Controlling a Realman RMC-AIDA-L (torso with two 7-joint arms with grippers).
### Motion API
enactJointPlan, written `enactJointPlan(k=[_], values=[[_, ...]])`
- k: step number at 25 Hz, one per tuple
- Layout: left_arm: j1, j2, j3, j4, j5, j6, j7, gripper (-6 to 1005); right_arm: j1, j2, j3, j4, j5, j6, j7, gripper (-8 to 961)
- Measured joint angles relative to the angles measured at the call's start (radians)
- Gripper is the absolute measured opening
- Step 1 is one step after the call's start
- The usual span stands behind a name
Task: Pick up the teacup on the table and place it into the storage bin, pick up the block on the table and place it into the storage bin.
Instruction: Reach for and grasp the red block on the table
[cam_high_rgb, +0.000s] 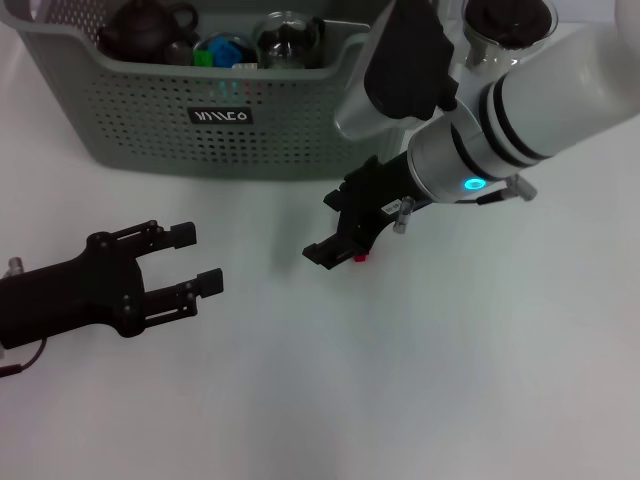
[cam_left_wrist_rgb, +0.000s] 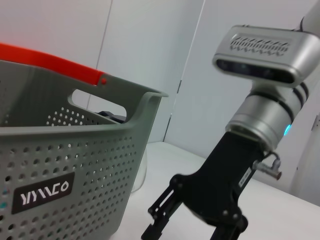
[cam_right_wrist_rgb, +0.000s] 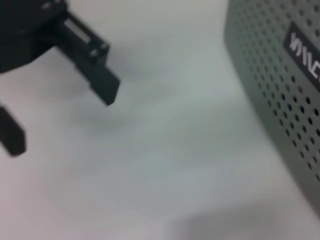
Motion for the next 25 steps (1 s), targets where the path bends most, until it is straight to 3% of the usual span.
enactJointPlan(k=[11, 25], values=[[0.000, -0.001, 0.000, -0.001, -0.002, -0.012, -0.002, 735, 0.016, 0.002, -0.012, 0.138, 0.101, 0.128, 0.063, 791], [0.000, -0.001, 0.000, -0.002, 0.003, -0.023, -0.003, 735, 0.027, -0.004, -0.035, 0.169, 0.112, 0.123, 0.078, 791]])
